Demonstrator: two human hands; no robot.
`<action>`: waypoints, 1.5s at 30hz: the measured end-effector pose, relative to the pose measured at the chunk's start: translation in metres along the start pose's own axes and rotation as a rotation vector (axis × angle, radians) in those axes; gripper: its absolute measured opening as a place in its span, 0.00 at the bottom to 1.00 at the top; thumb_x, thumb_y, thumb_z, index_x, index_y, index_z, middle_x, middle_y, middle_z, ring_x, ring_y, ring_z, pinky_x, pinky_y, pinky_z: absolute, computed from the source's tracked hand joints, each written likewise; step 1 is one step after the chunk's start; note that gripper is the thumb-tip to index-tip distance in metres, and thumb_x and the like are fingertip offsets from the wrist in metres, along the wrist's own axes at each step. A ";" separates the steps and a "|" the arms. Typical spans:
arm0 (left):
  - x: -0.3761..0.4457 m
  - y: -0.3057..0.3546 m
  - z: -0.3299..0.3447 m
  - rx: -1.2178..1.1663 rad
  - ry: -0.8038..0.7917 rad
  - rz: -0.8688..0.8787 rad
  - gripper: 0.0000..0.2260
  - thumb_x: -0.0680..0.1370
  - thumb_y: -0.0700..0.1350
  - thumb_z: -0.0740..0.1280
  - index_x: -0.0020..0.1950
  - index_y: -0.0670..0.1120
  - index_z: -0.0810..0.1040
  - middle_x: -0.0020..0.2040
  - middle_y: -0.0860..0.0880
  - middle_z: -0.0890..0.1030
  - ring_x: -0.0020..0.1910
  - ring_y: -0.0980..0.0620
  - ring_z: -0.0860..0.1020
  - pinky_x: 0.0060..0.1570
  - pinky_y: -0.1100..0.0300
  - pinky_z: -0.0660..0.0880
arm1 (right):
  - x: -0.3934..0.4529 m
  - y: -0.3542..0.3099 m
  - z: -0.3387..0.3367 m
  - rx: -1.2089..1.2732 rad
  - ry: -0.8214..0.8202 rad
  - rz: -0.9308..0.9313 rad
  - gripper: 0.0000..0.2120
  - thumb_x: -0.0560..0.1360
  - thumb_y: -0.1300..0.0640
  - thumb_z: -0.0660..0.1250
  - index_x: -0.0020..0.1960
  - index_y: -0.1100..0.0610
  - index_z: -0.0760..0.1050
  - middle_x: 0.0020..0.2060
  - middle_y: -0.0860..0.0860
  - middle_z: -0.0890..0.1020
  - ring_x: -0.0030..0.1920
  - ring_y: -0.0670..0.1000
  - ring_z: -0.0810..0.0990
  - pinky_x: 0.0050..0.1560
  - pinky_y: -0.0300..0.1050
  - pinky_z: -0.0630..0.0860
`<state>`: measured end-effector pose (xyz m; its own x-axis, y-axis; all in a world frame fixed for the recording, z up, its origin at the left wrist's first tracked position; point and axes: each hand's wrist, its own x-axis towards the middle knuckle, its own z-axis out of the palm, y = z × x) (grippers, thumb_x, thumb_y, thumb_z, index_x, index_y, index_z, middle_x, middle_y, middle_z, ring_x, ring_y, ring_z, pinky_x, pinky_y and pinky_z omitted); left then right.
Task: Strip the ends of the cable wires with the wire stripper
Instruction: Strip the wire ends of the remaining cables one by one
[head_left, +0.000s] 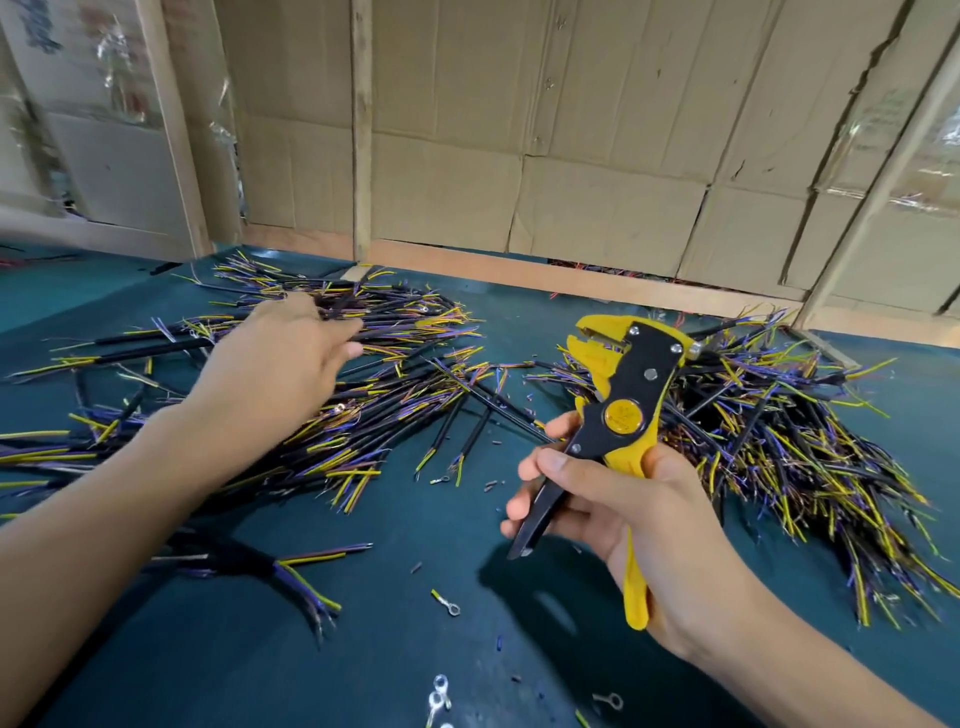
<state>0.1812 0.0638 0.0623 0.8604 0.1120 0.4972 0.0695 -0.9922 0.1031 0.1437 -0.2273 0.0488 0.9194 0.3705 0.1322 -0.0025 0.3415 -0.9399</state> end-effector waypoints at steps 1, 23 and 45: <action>0.001 0.002 0.001 0.048 -0.054 0.006 0.18 0.82 0.54 0.60 0.70 0.50 0.76 0.56 0.42 0.75 0.56 0.37 0.72 0.57 0.41 0.74 | 0.000 0.000 0.000 -0.006 0.003 0.001 0.13 0.70 0.66 0.72 0.53 0.64 0.76 0.41 0.67 0.81 0.37 0.68 0.81 0.43 0.63 0.81; -0.034 0.057 -0.013 0.316 -0.227 0.039 0.07 0.79 0.55 0.62 0.49 0.54 0.75 0.48 0.56 0.75 0.57 0.50 0.69 0.51 0.50 0.59 | 0.003 -0.001 -0.006 -0.050 0.042 -0.028 0.16 0.70 0.64 0.72 0.56 0.66 0.74 0.42 0.64 0.82 0.36 0.68 0.81 0.45 0.67 0.81; -0.062 0.103 -0.033 -1.536 -0.333 0.173 0.11 0.74 0.47 0.71 0.56 0.52 0.79 0.40 0.41 0.84 0.30 0.50 0.75 0.24 0.64 0.67 | -0.003 -0.025 -0.008 -0.047 -0.012 -0.297 0.12 0.70 0.67 0.72 0.51 0.61 0.75 0.41 0.60 0.81 0.39 0.66 0.81 0.43 0.60 0.81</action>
<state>0.1185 -0.0433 0.0700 0.8854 -0.2140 0.4125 -0.4160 0.0309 0.9088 0.1443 -0.2435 0.0694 0.8723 0.2708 0.4073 0.2846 0.3962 -0.8730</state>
